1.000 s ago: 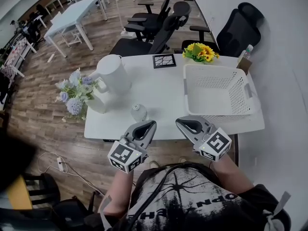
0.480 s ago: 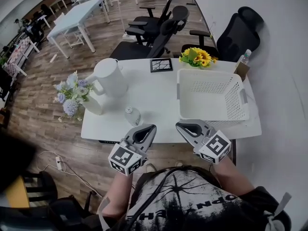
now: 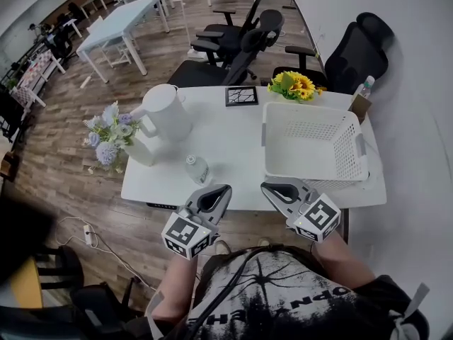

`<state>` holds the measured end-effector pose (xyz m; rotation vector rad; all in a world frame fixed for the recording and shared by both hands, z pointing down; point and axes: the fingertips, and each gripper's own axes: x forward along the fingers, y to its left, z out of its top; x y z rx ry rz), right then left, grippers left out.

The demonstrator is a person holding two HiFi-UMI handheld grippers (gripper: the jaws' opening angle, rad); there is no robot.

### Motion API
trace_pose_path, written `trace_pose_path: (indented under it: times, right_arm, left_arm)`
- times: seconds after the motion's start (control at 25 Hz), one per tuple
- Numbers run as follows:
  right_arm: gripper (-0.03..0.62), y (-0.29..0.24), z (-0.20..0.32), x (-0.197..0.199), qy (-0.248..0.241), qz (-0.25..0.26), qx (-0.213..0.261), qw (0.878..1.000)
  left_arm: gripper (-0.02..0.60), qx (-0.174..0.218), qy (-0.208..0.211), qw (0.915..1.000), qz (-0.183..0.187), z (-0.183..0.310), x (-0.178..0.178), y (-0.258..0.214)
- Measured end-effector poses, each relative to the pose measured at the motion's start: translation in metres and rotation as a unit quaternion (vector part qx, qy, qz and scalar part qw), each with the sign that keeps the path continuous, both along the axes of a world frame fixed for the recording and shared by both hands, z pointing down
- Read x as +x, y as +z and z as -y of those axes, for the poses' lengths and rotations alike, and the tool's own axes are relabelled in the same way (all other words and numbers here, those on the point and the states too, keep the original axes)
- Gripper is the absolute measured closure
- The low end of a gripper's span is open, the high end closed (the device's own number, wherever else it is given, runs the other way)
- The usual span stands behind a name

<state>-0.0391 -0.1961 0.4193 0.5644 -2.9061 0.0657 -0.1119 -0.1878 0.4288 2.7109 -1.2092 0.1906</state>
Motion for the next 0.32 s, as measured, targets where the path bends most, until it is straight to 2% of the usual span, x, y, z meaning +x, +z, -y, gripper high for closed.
trace_pose_path:
  times: [0.32]
  right_arm:
    - [0.572, 0.0000, 0.0038, -0.0010, -0.009, 0.023, -0.020, 0.999]
  left_arm:
    - [0.571, 0.001, -0.013, 0.9999, -0.003, -0.0003, -0.0010, 0.0006]
